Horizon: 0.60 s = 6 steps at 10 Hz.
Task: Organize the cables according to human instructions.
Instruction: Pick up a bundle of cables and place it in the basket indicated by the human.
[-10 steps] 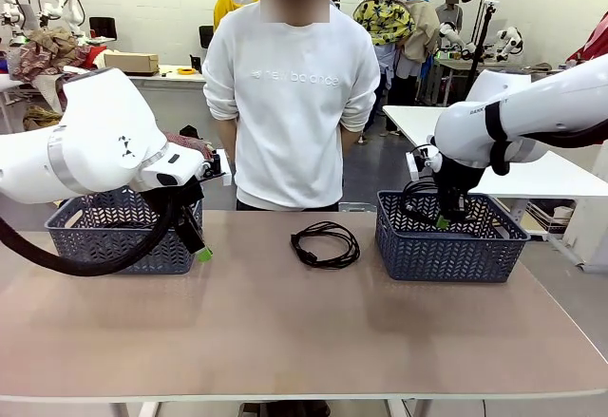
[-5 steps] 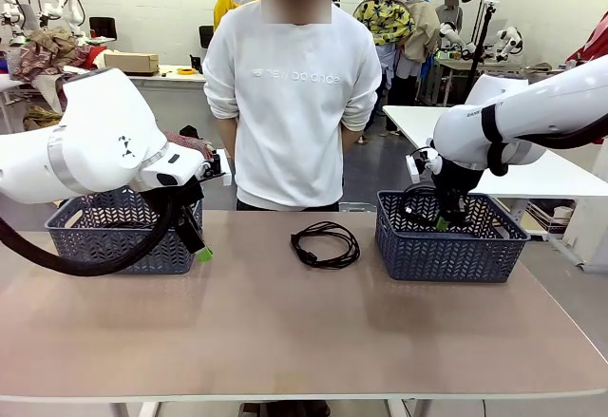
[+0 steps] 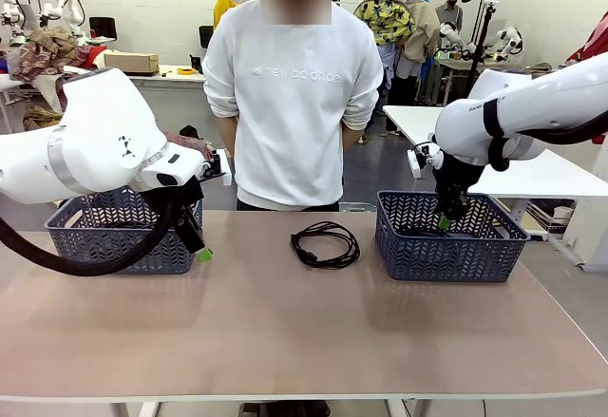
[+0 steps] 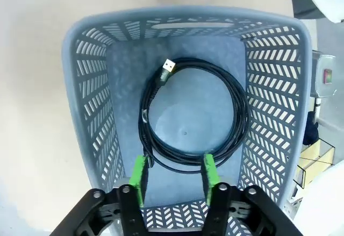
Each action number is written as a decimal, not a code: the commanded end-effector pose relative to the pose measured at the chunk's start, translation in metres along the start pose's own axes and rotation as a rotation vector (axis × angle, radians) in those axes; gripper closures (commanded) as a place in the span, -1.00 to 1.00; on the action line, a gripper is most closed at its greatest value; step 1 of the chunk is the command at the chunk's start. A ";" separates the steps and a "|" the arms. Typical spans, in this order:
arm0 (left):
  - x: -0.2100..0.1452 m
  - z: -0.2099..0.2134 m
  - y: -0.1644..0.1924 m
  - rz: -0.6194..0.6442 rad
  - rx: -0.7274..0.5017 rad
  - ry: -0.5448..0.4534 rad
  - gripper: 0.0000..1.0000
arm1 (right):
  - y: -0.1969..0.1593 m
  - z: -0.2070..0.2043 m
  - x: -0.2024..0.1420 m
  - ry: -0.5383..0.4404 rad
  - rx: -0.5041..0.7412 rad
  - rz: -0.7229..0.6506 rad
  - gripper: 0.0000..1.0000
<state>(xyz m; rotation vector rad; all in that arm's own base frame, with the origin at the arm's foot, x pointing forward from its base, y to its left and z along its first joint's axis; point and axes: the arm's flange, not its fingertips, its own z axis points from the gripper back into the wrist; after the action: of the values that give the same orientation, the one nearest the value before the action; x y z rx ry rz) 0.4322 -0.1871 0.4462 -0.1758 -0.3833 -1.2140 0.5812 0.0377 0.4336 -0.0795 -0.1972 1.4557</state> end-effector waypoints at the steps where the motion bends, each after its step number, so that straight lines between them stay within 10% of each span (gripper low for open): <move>1: 0.000 0.002 0.000 0.009 0.002 0.007 -1.00 | -0.005 0.005 -0.002 -0.017 0.014 0.005 -0.54; 2: 0.000 0.002 0.000 0.009 0.002 0.007 -1.00 | -0.005 0.006 -0.002 -0.016 0.017 0.005 -1.00; 6: 0.000 0.002 0.000 0.009 0.002 0.007 -1.00 | -0.007 0.004 0.001 -0.001 0.036 0.004 -1.00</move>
<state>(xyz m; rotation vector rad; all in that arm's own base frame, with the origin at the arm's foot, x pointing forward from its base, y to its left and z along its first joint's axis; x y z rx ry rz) 0.4322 -0.1871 0.4462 -0.1758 -0.3833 -1.2140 0.5803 0.0380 0.4342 -0.0605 -0.1781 1.4570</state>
